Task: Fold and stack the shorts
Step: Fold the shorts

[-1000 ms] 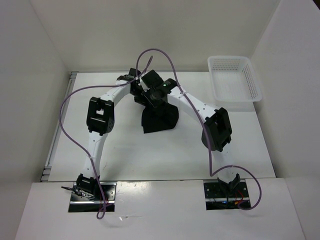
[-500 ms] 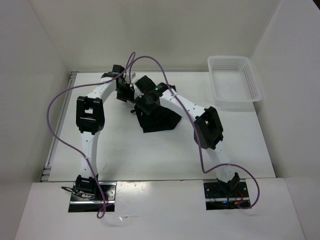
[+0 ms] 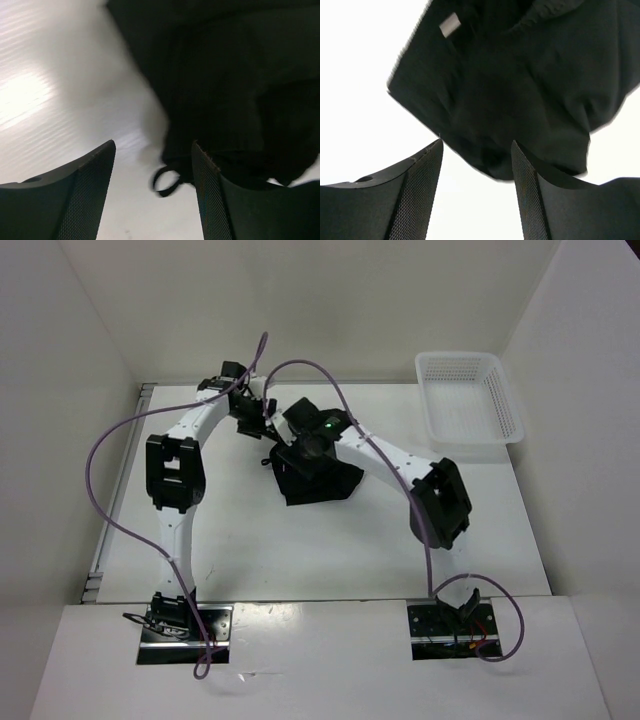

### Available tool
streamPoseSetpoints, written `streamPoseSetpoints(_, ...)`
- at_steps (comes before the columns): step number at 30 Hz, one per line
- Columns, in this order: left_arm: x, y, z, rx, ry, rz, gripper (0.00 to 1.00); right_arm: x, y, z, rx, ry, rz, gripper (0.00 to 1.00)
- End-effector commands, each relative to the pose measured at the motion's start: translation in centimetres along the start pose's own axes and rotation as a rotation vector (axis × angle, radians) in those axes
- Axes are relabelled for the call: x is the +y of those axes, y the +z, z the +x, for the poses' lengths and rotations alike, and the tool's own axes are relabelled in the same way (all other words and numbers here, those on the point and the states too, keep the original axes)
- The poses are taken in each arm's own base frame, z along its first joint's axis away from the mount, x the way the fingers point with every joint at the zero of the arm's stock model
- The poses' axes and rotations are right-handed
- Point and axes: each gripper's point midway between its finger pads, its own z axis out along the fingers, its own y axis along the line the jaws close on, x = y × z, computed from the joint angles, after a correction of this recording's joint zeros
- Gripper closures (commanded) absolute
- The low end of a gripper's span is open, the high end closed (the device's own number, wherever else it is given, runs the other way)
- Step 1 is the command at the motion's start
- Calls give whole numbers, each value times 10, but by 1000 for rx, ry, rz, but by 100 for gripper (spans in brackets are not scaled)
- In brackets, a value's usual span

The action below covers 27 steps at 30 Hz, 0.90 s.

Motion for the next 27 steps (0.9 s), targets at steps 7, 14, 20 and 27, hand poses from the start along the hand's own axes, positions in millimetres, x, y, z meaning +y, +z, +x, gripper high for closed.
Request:
streamPoseSetpoints(7, -62, -10, 8, 33, 99, 74, 34, -36, -44, 13, -280, -281, 97, 34)
streamPoseSetpoints(14, -53, -22, 0, 16, 109, -11, 36, -31, -7, -10, -315, -287, 61, 33)
streamPoseSetpoints(20, -60, -56, -18, -60, 89, 94, 27, -8, -1, -18, -361, -322, -45, 33)
streamPoseSetpoints(27, -83, -28, 16, 57, 75, 180, 18, 16, 14, -16, -360, -361, -101, 33)
